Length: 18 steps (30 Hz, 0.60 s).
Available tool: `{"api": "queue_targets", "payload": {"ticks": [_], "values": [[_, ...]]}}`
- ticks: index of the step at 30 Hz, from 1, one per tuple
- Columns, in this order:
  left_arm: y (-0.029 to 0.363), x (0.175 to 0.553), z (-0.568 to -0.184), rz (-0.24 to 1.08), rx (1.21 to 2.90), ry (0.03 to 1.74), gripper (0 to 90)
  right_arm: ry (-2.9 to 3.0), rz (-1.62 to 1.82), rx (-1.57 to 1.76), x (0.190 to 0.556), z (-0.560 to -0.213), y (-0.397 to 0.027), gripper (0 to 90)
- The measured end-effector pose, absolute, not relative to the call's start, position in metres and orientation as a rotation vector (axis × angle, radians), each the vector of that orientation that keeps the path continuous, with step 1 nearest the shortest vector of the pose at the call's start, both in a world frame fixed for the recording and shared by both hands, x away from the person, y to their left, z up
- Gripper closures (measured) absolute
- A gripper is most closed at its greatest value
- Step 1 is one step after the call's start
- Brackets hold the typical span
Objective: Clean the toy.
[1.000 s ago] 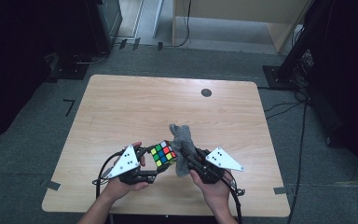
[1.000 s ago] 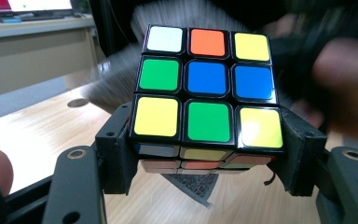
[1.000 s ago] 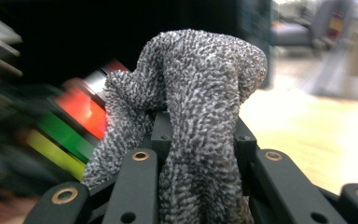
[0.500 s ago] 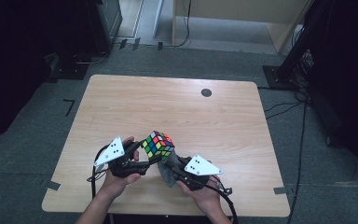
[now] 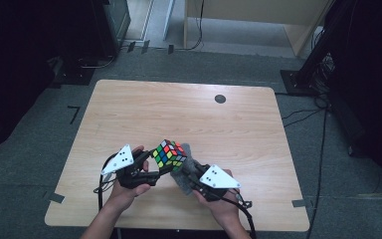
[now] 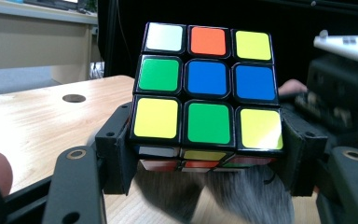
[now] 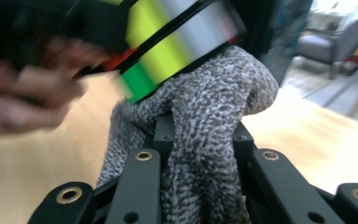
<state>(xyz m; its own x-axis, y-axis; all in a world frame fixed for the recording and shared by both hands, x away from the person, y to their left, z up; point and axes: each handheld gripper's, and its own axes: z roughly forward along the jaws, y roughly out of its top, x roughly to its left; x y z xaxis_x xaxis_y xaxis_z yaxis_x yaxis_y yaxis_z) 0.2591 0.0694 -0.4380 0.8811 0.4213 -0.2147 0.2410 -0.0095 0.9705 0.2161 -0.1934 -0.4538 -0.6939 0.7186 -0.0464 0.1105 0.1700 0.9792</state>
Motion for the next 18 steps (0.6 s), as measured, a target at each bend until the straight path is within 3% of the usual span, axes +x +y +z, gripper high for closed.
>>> {"api": "queue_targets", "payload": {"ticks": [9,18], "values": [[0.07,0.26,-0.438,0.158,1.583,0.568,33.9,2.089,1.567,0.718,0.21,-0.473,-0.166,72.8],[0.067,0.26,-0.44,0.159,1.6,0.571,33.9,1.898,1.618,0.854,0.219,-0.46,-0.198,72.4]]}}
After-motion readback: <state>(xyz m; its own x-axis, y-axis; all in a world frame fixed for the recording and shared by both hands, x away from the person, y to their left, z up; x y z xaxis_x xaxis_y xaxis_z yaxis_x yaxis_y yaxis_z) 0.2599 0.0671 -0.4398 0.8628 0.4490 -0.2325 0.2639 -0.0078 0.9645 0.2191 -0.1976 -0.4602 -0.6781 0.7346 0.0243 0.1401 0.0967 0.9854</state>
